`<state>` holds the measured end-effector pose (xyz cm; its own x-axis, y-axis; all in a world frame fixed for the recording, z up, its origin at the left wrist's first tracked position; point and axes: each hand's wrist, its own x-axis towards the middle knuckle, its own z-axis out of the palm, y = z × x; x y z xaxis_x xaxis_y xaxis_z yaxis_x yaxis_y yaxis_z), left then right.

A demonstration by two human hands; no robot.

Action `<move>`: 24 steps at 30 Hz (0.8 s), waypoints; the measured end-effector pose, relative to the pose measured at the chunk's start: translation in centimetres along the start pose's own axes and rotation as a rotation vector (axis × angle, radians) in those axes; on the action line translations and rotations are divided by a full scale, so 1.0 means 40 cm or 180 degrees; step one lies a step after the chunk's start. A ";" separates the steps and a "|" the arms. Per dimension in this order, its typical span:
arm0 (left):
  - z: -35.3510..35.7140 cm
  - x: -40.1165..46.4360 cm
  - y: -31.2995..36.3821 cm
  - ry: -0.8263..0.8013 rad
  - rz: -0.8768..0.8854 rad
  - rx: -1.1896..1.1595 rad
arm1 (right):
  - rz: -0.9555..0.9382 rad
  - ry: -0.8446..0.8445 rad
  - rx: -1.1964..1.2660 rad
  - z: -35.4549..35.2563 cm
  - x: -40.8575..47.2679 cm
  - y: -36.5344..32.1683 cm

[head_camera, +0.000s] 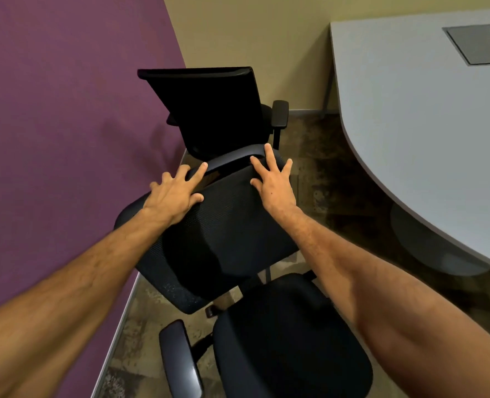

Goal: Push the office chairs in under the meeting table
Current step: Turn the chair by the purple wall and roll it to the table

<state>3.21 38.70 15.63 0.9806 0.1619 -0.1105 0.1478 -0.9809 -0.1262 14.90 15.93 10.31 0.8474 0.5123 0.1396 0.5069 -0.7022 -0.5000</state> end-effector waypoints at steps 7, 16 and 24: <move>0.007 -0.089 0.077 -0.0113 -0.0529 -0.0035 | -0.0375 -0.0507 -0.0009 -0.012 0.040 0.024; -0.015 -0.183 0.127 -0.0281 -0.0120 -0.0496 | 0.0115 -0.0612 0.1184 -0.076 -0.162 -0.034; -0.059 -0.113 0.097 -0.0312 0.1664 0.0465 | 0.1922 -0.0777 0.2255 -0.001 -0.608 -0.170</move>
<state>-0.34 33.90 17.98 0.9009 -0.3268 -0.2855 -0.3820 -0.9094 -0.1647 -9.15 8.24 10.36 0.8374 0.3071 -0.4523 -0.2852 -0.4605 -0.8406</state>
